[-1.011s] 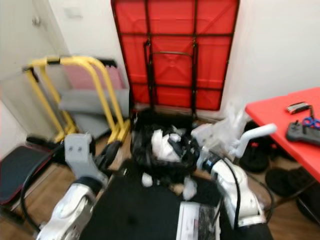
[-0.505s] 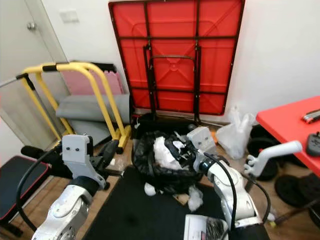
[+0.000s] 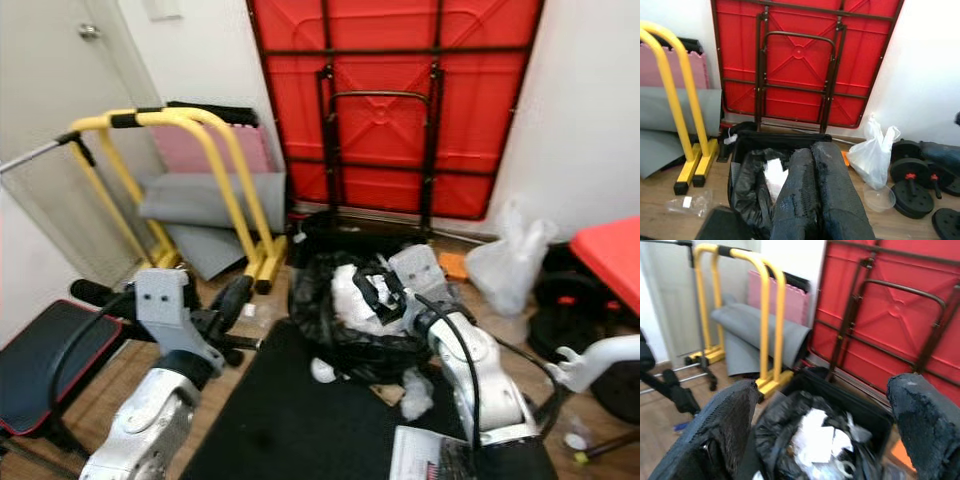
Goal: Sweep floor
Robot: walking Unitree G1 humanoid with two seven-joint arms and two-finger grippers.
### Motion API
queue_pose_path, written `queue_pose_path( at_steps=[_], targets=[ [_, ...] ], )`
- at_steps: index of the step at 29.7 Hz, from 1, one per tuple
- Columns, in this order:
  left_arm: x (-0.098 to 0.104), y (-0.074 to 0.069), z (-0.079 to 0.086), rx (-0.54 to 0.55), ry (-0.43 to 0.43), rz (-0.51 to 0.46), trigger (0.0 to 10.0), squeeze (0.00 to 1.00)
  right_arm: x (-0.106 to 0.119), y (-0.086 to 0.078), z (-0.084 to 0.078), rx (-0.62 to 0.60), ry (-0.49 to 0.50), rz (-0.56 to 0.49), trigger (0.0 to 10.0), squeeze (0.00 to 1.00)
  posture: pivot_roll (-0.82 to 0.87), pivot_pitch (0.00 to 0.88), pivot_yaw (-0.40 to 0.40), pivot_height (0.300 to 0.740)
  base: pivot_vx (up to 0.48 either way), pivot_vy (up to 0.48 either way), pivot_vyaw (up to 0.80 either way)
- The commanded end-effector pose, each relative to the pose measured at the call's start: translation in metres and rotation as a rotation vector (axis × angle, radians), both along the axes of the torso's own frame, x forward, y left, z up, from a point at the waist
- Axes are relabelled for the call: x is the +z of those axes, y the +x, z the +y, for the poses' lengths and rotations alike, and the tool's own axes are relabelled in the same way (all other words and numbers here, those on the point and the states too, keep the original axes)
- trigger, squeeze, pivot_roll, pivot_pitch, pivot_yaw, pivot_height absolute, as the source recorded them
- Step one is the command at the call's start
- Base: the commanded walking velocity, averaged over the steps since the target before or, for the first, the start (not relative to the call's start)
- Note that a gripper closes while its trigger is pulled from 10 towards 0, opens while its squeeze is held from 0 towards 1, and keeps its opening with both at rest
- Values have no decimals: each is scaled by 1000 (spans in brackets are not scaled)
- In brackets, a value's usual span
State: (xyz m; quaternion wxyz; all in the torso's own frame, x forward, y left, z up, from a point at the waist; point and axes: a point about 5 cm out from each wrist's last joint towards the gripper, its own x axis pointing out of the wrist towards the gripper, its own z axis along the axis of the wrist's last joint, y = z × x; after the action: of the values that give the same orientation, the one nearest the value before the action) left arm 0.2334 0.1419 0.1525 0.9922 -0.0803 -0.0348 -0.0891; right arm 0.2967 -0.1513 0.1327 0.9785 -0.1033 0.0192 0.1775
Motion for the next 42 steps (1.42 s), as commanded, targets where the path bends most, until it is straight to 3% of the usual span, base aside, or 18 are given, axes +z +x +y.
queue_pose_path(
  at_steps=[1, 7, 13, 17, 23, 42],
  targets=[
    [-1, -3, -4, -95, -2, 8, 10000, 0, 1, 0, 5, 44, 6, 13, 10000, 0, -110, 0, 14, 720, 0, 0, 0],
    [-1, -8, -10, -181, -5, 8, 10000, 0, 4, -6, 14, 151, 31, 33, 10000, 0, -117, 0, 18, 700, 0, 0, 0],
    [-1, -9, -11, -198, -6, 8, 10000, 0, 3, -7, 13, 147, 21, 41, 10000, 0, -117, 0, 18, 690, 0, 0, 0],
    [-1, -11, -13, -228, 4, 9, 10000, 0, 1, 2, -2, 28, -13, 60, 10000, 0, -118, 0, 17, 670, 0, 0, 0],
    [-1, -13, -14, -247, 9, 14, 10000, 0, 3, 5, -13, -35, -14, 63, 10000, 0, -118, 0, 21, 640, 0, 0, 0],
    [0, -16, -14, -246, 16, 7, 10000, 0, 2, 3, -15, -42, -21, 74, 10000, 0, -117, 0, 22, 590, 0, 0, 0]
  ],
)
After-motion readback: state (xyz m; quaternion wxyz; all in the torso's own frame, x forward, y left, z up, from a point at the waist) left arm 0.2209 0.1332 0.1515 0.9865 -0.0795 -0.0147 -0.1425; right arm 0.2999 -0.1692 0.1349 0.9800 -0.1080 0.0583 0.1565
